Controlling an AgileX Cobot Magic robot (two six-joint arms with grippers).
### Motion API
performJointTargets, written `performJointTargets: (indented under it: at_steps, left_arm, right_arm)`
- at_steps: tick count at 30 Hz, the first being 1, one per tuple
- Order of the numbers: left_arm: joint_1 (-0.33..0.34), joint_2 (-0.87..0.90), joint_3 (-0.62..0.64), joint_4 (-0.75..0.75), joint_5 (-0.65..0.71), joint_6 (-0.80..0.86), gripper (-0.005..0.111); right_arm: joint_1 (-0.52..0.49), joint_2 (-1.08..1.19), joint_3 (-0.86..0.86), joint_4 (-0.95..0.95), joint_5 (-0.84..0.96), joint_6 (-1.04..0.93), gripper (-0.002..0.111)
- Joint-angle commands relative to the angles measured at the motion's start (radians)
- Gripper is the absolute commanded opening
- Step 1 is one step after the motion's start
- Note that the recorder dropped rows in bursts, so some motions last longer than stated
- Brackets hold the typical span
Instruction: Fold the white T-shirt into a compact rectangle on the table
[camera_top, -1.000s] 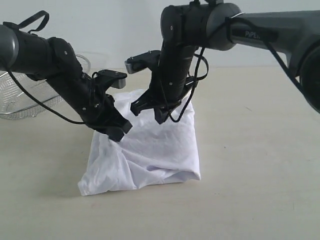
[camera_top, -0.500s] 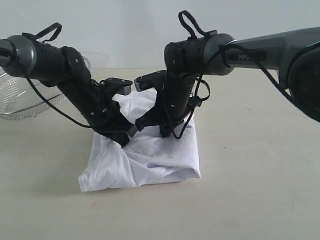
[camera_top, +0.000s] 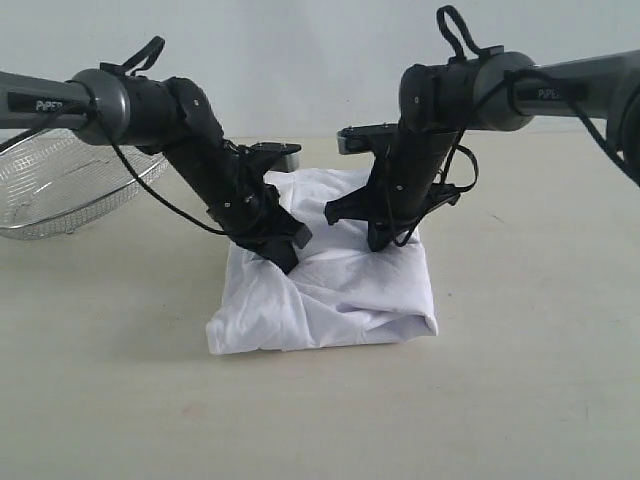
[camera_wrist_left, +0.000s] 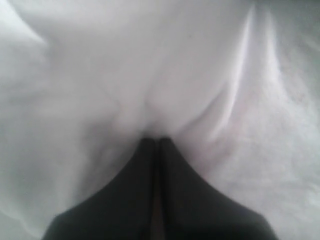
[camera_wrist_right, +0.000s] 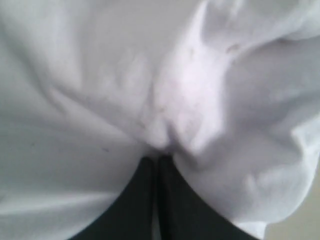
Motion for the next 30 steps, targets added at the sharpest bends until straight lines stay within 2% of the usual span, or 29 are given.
performJointTargets:
  at_steps: [1,10,14,17,21,27,30]
  left_arm:
    - [-0.045,0.084,-0.072,-0.003,-0.016,-0.025,0.004]
    - [-0.073,0.218,-0.337,-0.026,0.079,-0.101,0.004]
    - [-0.110,0.229,-0.357,-0.075,0.021,-0.101,0.004]
    - [-0.137,0.229,-0.371,-0.083,-0.073,-0.109,0.004]
    - [-0.141,0.229,-0.388,-0.068,-0.146,-0.140,0.004]
    - [-0.141,0.229,-0.428,-0.068,-0.184,-0.153,0.004]
    - [-0.141,0.227,-0.460,-0.068,-0.139,-0.153,0.004]
  right_arm:
    - [-0.070,0.049,0.021,-0.141,0.018,-0.024,0.000]
    - [-0.167,0.049,0.021,-0.175,-0.007,-0.050,0.000]
    - [-0.210,0.049,0.018,-0.205,-0.035,-0.053,0.000]
    - [-0.230,0.049,0.018,-0.205,-0.073,-0.062,0.000]
    - [-0.232,0.049,0.018,-0.212,-0.147,-0.062,0.000]
    - [-0.232,0.049,0.018,-0.213,-0.221,-0.050,0.000]
    - [-0.230,0.043,0.018,-0.214,-0.240,-0.082,0.000]
